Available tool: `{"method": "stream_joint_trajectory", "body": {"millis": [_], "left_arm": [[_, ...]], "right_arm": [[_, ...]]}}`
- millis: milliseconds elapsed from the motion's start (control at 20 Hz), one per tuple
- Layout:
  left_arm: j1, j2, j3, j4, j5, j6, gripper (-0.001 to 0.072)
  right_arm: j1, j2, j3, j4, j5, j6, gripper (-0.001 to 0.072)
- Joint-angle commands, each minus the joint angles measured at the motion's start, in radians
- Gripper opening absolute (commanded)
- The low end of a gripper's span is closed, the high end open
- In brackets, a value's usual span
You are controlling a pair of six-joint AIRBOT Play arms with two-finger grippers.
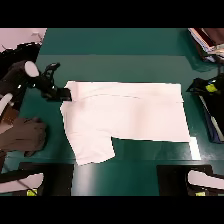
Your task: Fold the shirts.
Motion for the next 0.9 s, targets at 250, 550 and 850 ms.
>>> {"method": "stream_joint_trajectory", "body": {"millis": [250, 550, 850], "left_arm": [[0.000, 0.450, -0.587, -0.170, -0.020, -0.093, 0.0603], [0.000, 0.458, -0.707, -0.264, 0.071, -0.092, 0.0603], [0.000, 0.457, -0.767, -0.385, 0.157, -0.027, 0.0602]], "right_arm": [[-0.026, 0.152, -0.003, 0.006, 0.003, 0.000, 0.0425], [-0.026, 0.151, -0.003, 0.008, 0.014, 0.000, 0.0412], [-0.026, 0.151, -0.003, 0.008, 0.017, 0.000, 0.0412]]}}
